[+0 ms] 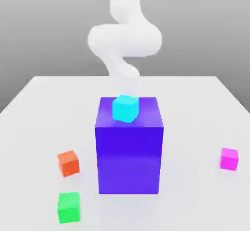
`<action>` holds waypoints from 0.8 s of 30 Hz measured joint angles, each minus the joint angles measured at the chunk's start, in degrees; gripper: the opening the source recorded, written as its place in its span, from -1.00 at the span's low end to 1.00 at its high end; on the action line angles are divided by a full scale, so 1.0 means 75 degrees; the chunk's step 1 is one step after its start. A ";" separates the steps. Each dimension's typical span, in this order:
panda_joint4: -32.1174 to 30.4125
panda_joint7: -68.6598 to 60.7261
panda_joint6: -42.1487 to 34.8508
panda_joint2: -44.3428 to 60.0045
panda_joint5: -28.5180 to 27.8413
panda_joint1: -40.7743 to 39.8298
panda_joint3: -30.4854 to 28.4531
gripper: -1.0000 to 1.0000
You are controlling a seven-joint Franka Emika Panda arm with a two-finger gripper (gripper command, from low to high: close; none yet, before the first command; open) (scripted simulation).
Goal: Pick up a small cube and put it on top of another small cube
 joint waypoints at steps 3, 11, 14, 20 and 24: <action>-0.0342 -0.0439 0.0467 0.0867 0.0113 0.0553 0.0264 0.00; -0.1215 -0.1459 0.1665 0.3063 0.0257 0.1821 0.1178 0.00; -0.1542 -0.1742 0.2115 0.3892 0.0175 0.2245 0.1577 0.00; -0.2194 -0.1935 0.3009 0.5600 -0.0510 0.3270 0.2260 0.00; -0.2428 -0.1586 0.3652 0.6766 -0.1448 0.3816 0.2143 0.00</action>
